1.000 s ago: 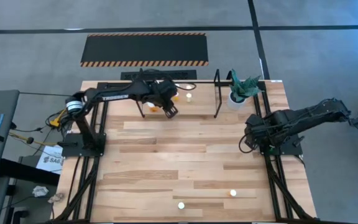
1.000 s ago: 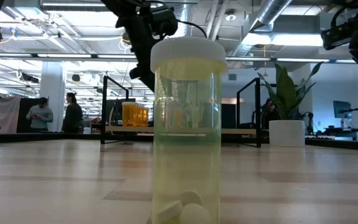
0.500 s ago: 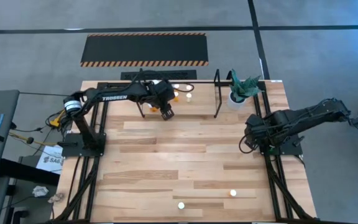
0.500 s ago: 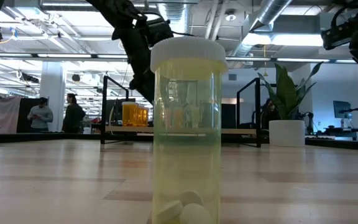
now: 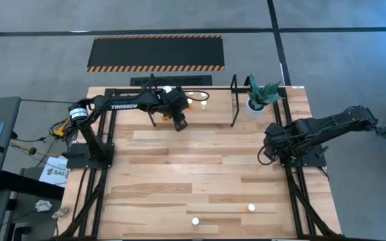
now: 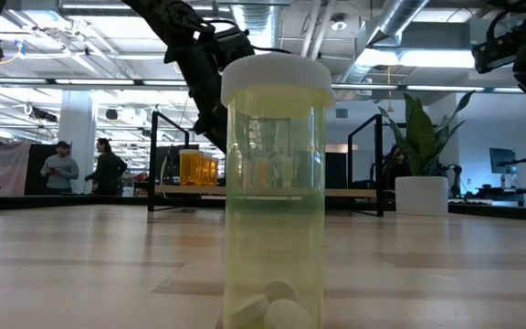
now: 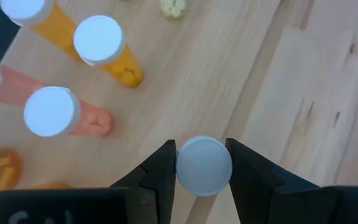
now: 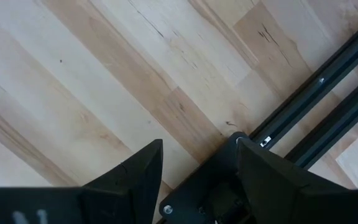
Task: Pick and place medicine bottles onto shelf by color
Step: Put the red pill bottle on the shelf aligned with the other red pill bottles
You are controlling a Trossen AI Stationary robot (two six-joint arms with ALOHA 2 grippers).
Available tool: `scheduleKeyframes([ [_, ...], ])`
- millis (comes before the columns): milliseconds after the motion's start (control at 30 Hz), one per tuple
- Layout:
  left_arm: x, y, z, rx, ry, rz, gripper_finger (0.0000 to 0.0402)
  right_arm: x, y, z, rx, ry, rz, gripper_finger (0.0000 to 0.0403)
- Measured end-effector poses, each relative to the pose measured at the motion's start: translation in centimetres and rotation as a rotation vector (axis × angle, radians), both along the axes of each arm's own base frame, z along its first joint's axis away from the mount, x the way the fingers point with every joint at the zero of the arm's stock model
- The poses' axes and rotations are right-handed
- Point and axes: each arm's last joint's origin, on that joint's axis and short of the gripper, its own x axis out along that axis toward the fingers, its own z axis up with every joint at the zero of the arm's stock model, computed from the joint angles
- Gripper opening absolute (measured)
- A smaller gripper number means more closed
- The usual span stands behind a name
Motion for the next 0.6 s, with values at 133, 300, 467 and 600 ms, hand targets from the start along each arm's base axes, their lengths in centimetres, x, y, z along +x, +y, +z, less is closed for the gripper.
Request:
scheduleKeyframes([
  [133,-0.11,0.12,-0.02,0.037,0.023,0.015,0.0108,0.00,0.00,0.00,0.000,0.000,0.000,0.0224],
  [300,-0.35,0.45,-0.07,0.051,0.042,0.008,0.0108,0.00,0.00,0.00,0.000,0.000,0.000,0.0224],
  [467,-0.37,0.50,-0.07,0.061,0.048,-0.002,0.0108,0.00,0.00,0.00,0.000,0.000,0.000,0.0224],
  [600,-0.19,0.60,-0.36,0.055,0.047,-0.004,0.0108,0.00,0.01,0.00,0.000,0.000,0.000,0.0224],
])
